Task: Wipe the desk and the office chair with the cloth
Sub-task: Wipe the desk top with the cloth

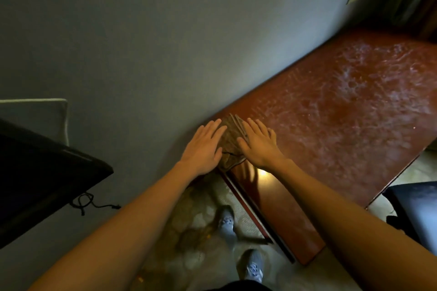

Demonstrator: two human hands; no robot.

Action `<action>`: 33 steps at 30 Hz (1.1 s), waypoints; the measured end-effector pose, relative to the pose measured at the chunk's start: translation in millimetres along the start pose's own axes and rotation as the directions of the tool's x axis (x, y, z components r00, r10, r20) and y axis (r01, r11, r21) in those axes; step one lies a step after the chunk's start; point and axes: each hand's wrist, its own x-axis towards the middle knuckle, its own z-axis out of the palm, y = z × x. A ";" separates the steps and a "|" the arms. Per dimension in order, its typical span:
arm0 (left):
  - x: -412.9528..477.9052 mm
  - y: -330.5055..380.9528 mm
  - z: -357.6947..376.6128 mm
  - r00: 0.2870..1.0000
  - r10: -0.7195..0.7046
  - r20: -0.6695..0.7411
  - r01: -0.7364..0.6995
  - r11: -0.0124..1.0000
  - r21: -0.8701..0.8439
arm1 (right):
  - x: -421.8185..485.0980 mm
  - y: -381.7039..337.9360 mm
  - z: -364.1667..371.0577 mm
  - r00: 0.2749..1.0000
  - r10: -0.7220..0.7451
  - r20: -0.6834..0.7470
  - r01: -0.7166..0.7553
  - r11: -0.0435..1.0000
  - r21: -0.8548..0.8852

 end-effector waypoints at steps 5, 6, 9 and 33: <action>47.8 -44.3 28.1 0.990 0.019 0.139 -0.021 1.000 0.015 | 44.1 8.3 28.5 0.997 0.078 0.019 -0.078 0.997 0.004; 55.7 -51.0 34.2 0.986 0.028 0.165 -0.033 0.999 0.031 | 51.7 8.8 33.4 0.995 0.100 0.029 -0.100 0.995 0.017; 78.5 -71.2 57.6 0.970 0.039 0.239 -0.049 0.998 0.036 | 77.6 10.1 51.1 0.983 0.167 0.082 -0.175 0.980 0.099; 212.0 -81.6 103.9 0.875 0.150 0.461 -0.228 0.966 0.119 | 165.3 40.0 112.2 0.900 0.432 0.054 -0.435 0.899 0.058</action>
